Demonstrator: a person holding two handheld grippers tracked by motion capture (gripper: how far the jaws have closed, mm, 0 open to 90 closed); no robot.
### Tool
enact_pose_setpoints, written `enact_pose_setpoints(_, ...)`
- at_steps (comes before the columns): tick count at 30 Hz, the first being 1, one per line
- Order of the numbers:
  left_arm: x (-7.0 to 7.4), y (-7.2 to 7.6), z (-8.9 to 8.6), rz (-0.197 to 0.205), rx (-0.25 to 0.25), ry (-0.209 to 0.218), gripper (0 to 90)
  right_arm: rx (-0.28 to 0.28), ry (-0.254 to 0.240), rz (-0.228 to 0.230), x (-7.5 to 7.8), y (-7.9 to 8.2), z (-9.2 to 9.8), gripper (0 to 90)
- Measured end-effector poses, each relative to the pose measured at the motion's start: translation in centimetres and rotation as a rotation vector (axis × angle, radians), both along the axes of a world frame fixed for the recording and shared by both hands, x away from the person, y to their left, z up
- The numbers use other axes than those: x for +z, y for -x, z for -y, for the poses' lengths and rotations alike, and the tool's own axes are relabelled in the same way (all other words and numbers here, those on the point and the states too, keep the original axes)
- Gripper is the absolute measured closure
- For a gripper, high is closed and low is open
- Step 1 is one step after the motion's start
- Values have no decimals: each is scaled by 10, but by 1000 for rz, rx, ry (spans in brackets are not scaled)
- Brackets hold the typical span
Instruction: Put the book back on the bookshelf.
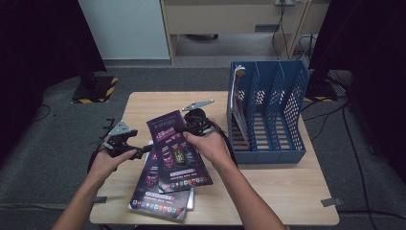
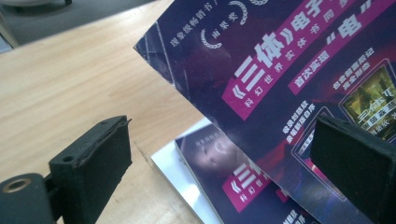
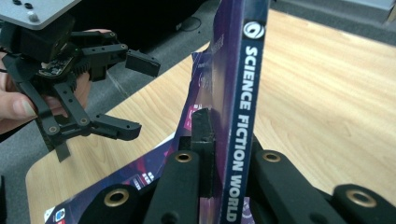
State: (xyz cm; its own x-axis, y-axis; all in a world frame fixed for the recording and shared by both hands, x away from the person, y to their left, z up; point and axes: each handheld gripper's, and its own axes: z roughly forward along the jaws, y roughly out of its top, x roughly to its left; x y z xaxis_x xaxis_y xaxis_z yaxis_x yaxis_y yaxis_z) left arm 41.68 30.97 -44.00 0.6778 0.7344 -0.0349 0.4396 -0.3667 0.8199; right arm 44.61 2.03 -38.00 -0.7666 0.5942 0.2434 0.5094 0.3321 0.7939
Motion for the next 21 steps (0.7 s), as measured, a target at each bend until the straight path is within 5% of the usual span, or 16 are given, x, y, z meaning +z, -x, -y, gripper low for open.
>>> enact_pose_setpoints(8, 19, -1, 2, 35, 5, 5, 41, 7, -3, 56, 22, 9, 3, 842)
enact_pose_setpoints(21, 27, -3, 2, 53, 14, 7, 40, 35, 3, 119, 49, 17, -1, 843)
